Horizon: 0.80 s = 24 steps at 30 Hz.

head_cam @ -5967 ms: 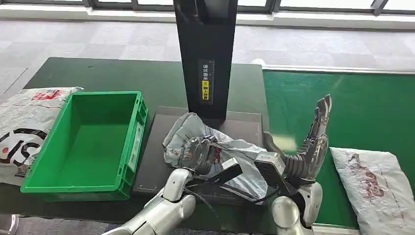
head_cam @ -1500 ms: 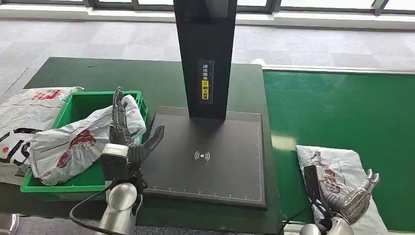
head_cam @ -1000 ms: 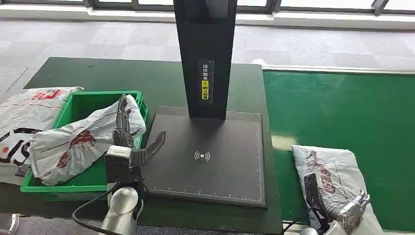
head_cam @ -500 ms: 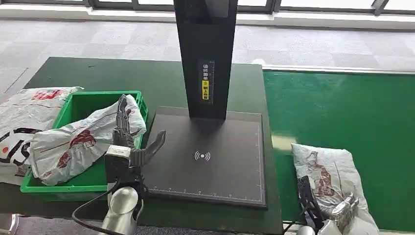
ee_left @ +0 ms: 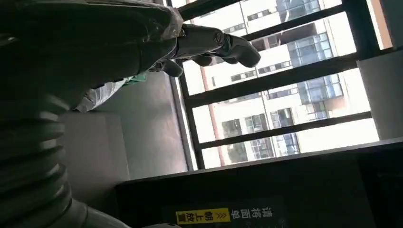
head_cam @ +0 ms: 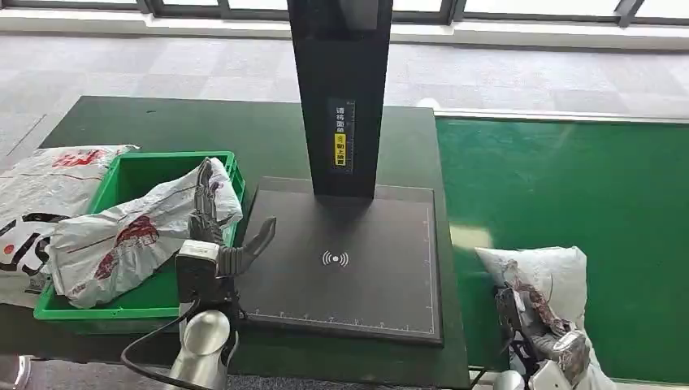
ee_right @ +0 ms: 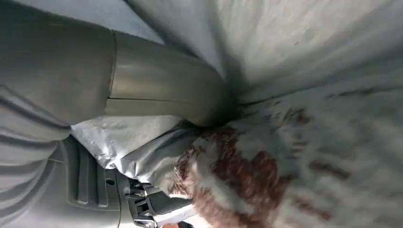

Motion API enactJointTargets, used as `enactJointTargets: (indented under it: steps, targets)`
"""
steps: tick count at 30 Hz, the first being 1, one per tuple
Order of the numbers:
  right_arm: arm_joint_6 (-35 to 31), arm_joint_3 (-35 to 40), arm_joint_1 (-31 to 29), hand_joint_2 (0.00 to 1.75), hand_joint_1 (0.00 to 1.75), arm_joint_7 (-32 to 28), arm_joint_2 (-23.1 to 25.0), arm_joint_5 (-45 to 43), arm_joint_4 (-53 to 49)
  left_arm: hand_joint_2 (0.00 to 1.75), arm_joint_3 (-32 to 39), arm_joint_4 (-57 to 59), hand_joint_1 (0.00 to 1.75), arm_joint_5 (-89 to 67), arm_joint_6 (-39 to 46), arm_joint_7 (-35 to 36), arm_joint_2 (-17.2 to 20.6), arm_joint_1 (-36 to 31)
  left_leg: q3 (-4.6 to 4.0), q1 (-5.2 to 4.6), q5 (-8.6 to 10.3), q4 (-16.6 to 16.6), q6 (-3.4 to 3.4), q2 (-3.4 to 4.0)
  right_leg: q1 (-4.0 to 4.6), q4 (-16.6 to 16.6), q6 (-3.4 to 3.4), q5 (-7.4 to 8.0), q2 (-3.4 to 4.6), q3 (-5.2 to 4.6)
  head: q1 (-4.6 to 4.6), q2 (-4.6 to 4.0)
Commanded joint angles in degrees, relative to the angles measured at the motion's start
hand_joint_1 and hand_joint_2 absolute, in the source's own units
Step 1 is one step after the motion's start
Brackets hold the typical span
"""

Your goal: Moved the parcel from conveyor to table for the left to box.

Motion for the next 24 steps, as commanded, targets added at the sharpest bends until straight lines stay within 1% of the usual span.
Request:
enactJointTargets:
  steps: [1,3,5,7,9,13,18,19,21,22,24]
  targets:
    - [0.22,-1.93,-1.6,1.75,1.75,-0.17,-0.79,0.24,6.02,1.75,-1.64,-0.09,0.0,-0.07,0.26,0.35,-1.92,5.97,0.21,-0.01,0.0,-0.21,0.09,0.1,0.02,-0.2,-0.07,0.02,0.0,0.18,0.0,0.0]
    - [-2.34,-1.24,-1.29,1.75,1.75,-1.51,-0.15,0.16,4.24,1.75,-1.53,-0.26,0.0,-0.07,0.39,0.35,-1.92,6.21,0.19,-0.01,-0.02,-0.14,0.06,0.1,0.01,-0.13,-0.05,0.0,0.03,0.17,0.0,0.0]
    - [-5.62,0.09,-0.2,1.75,1.75,-3.82,1.15,-0.63,-0.09,1.75,-1.92,-1.01,0.0,-0.01,0.58,0.33,-1.92,6.81,0.2,-0.03,-0.02,-0.16,0.07,0.12,0.0,-0.13,-0.06,0.0,0.05,0.16,0.0,0.0]
    - [-9.98,3.09,1.97,1.75,1.75,-8.31,3.13,-1.76,-7.62,1.75,-2.0,-1.14,0.0,-0.04,0.75,0.33,-1.92,7.01,0.17,-0.06,-0.03,-0.15,0.07,0.15,-0.04,-0.07,-0.07,-0.02,0.06,0.1,0.0,0.0]
    - [-12.62,6.09,3.85,1.75,1.75,-11.36,4.82,-2.76,-14.01,1.75,-1.87,-0.67,0.0,0.08,0.99,0.11,-1.92,6.74,0.14,-0.07,-0.05,-0.15,0.07,0.19,-0.05,-0.05,-0.09,-0.03,0.09,0.05,0.0,0.0]
    - [-12.62,6.09,3.85,1.75,1.75,-11.36,4.82,-2.76,-14.01,1.75,-1.87,-0.67,0.0,0.08,0.99,0.11,-1.92,6.74,0.02,-0.06,-0.03,-0.13,0.06,0.17,-0.05,-0.03,-0.08,-0.01,0.05,-0.04,0.0,0.0]
    - [-12.62,6.09,3.85,1.75,1.75,-11.36,4.82,-2.76,-14.01,1.75,-1.87,-0.67,0.0,0.08,0.99,0.11,-1.92,6.74,0.09,-0.03,-0.03,-0.19,0.1,0.13,-0.01,-0.14,-0.08,0.0,-0.01,0.04,0.0,0.0]
    - [-13.29,8.07,5.07,1.75,1.75,-15.33,5.55,-4.78,-19.93,1.75,-1.73,-0.22,0.0,0.18,1.12,-0.16,-1.92,6.45,0.19,-0.07,-0.01,-0.31,0.13,0.21,-0.03,-0.23,-0.11,0.01,0.02,0.1,0.0,0.0]
    - [-13.29,12.42,6.96,1.75,1.75,-15.37,5.55,-5.29,-26.25,1.75,-1.59,0.4,0.0,0.32,1.16,-0.54,-1.92,6.04,-0.02,-0.08,-0.04,-0.11,0.07,0.1,-0.07,-0.01,-0.07,-0.04,-0.03,-0.07,0.0,0.0]
    - [-13.29,15.03,7.91,1.75,1.75,-14.92,5.55,-4.85,-29.39,1.75,-1.51,0.86,0.0,0.4,1.15,-0.73,-1.92,5.71,0.02,-0.1,-0.06,-0.15,0.09,0.13,-0.07,-0.03,-0.12,-0.07,-0.03,-0.05,0.0,0.0]
    - [-13.29,18.04,8.81,1.75,1.75,-14.52,5.55,-4.45,-33.01,1.75,-1.44,1.68,0.0,0.48,1.09,-0.97,-1.92,5.09,-0.05,-0.12,-0.05,-0.07,0.05,0.09,-0.13,0.06,-0.07,-0.06,-0.02,-0.14,0.0,0.0]
